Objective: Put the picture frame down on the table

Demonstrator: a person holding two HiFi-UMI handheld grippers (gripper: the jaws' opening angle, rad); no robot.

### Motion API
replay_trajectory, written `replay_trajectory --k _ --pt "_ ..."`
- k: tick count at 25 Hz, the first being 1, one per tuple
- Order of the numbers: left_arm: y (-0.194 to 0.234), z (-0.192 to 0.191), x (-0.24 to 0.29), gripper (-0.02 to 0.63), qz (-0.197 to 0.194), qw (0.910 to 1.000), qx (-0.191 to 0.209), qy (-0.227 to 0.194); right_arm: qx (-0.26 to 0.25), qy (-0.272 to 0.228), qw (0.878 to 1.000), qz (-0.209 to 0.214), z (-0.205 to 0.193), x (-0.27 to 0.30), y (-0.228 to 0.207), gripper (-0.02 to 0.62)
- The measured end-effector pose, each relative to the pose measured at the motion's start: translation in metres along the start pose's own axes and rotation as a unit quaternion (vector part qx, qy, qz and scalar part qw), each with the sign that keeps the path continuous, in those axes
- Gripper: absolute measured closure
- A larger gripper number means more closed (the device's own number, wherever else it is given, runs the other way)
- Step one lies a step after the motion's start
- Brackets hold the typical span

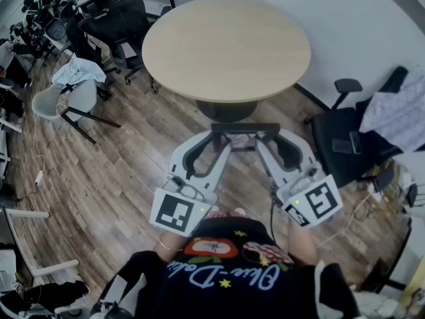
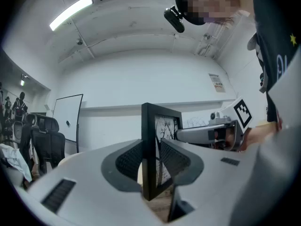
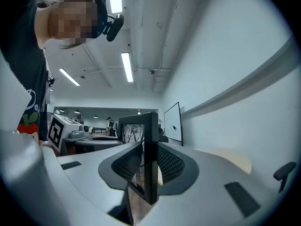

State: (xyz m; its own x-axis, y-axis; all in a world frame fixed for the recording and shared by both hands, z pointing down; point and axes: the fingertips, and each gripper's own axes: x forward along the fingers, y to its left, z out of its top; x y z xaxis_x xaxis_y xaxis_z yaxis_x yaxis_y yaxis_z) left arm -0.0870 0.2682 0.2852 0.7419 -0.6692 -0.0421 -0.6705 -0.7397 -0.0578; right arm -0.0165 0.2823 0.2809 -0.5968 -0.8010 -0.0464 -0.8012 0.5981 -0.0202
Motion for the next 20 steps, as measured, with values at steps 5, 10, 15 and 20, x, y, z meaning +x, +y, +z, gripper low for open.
replay_trajectory --k 5,10,15,20 --pt "-0.0006 0.0002 -0.0003 0.494 0.0 1.0 -0.002 0.0 -0.001 0.003 1.0 0.002 -0.0013 -0.0012 0.0 0.517" --pt "-0.0002 -0.0001 -0.0005 0.494 0.002 1.0 -0.002 0.002 0.002 0.002 1.0 0.003 -0.0013 -0.0006 0.0001 0.517" --pt "-0.0017 -0.0004 -0.0003 0.494 0.003 1.0 -0.003 0.001 -0.001 0.001 1.0 0.003 -0.0006 -0.0012 0.0002 0.517" --pt "-0.0001 0.0 0.0002 0.494 0.003 1.0 -0.001 0.001 -0.001 -0.003 1.0 0.002 -0.0001 -0.0001 -0.0002 0.517"
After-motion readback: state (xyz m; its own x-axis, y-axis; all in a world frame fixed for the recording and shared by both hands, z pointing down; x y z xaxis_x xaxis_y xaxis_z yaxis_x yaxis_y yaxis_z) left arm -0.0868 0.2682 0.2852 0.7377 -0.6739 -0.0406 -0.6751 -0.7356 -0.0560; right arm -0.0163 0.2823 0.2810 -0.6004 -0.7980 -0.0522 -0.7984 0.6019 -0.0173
